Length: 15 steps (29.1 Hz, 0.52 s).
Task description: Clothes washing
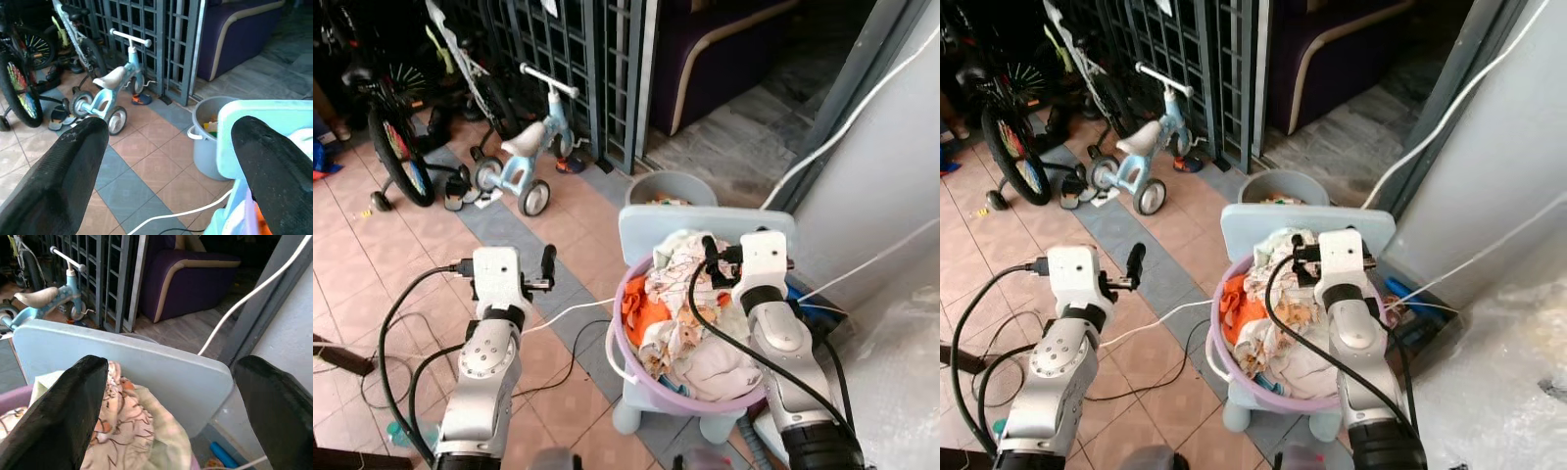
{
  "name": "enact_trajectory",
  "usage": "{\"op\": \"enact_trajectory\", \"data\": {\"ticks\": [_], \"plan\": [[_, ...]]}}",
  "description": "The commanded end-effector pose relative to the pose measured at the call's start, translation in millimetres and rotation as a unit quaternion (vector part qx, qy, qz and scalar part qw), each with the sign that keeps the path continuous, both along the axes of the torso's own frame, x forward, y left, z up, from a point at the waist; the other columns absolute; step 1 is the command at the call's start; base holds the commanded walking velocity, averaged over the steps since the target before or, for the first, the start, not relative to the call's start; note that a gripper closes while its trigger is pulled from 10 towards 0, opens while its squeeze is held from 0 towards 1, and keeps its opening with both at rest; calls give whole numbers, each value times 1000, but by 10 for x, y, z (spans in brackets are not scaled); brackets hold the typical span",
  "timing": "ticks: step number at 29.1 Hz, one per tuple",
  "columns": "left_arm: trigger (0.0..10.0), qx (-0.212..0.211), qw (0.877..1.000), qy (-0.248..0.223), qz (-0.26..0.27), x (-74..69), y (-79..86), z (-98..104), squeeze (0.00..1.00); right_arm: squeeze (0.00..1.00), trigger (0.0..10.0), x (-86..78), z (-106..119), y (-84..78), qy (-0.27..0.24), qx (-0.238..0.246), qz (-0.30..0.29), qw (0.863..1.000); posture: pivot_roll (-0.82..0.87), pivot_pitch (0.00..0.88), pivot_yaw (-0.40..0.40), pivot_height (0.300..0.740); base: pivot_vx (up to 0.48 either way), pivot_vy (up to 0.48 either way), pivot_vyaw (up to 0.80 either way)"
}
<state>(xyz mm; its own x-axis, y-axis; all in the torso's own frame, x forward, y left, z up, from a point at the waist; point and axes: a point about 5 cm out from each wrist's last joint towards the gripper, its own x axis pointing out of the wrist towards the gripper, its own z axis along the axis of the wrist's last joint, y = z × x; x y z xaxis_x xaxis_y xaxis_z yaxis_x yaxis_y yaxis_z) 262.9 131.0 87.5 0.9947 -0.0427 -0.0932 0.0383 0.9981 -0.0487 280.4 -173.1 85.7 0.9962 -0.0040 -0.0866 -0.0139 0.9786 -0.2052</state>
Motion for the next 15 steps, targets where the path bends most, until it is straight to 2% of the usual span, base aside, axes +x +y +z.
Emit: {"op": "enact_trajectory", "data": {"ticks": [1,10,12,15], "plan": [[10000,13,1000,5,15,-5,103,-18,0,0,10000,24,42,79,-9,7,9,1000,-7,52,37,740,0,0,0],[10000,8,999,-2,33,-20,120,8,0,0,10000,46,37,196,0,5,59,998,8,67,35,740,0,0,0],[10000,28,998,19,45,-53,162,-14,0,0,10000,75,32,323,7,-3,111,994,25,92,36,740,0,0,0],[10000,32,998,32,45,-103,198,-43,0,0,10000,110,35,403,14,-2,143,990,37,104,39,740,0,0,0]]}}
